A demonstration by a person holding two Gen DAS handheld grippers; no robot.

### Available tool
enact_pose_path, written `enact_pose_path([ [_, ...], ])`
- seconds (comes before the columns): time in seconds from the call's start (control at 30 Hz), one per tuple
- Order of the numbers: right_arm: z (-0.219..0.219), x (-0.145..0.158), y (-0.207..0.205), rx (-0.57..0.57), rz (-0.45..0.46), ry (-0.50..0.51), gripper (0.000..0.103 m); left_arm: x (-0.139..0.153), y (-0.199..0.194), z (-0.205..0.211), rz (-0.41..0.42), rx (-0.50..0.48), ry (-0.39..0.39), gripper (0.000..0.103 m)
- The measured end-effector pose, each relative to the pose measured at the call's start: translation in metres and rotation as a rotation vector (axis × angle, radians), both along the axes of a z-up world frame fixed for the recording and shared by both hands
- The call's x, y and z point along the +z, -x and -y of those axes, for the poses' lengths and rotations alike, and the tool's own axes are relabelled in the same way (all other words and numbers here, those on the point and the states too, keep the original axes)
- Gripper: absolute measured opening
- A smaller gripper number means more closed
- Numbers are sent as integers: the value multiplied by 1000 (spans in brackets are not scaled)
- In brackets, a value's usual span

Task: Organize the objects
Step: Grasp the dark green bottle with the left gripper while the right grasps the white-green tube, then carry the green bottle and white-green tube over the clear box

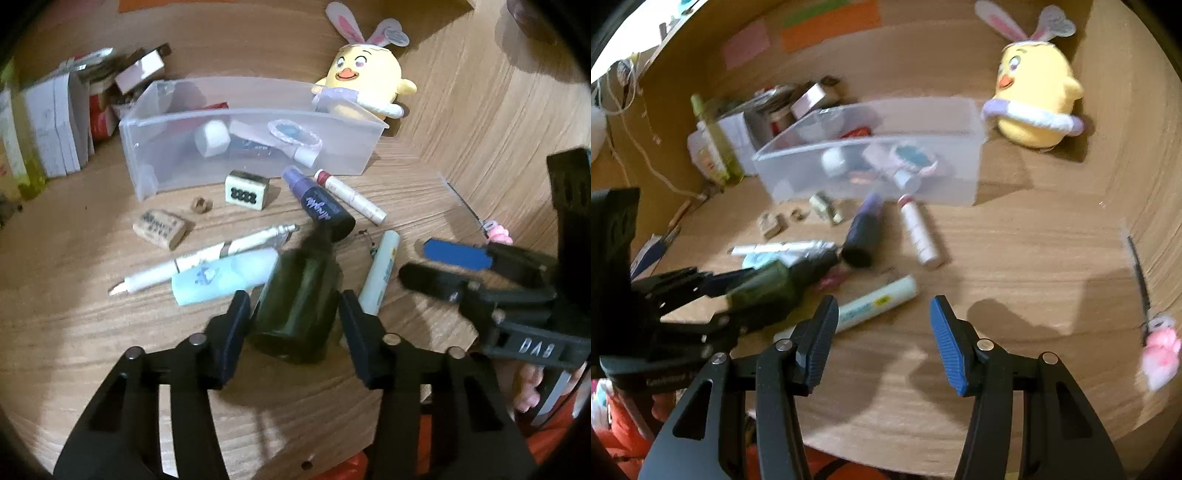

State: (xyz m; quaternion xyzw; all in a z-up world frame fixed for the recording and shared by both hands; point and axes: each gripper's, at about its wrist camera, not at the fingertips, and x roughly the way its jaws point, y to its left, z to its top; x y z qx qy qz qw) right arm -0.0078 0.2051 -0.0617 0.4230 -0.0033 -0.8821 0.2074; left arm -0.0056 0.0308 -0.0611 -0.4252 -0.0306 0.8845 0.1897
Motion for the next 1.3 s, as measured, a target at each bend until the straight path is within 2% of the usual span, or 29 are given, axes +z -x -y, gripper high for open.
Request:
enact_pose_path([
  [0.1,10,-9,2,15,36,3,48,-2,-3,6,8,3,-26,41],
  [0.23,15,-13,9,-4,69,47,48,-2,-9,11,1,-1,-31,41],
  [0.53,25,-14,24,-37,71,45,49,-2,-7,15,11,14,-27,44],
  [0.77,39,-15,30,-40,7,-63,48,0,0,11,-3,26,-18,44],
  [0.87,42,-16,24,-13,-28,-131,36,1,3,10,-5,30,-22,44],
  [1.07,23,-15,19,33,-21,-160,17,-1,5,8,-7,31,-19,43],
  [1.3,7,-15,15,16,-21,-134,14,1,1,9,-28,54,-10,41],
])
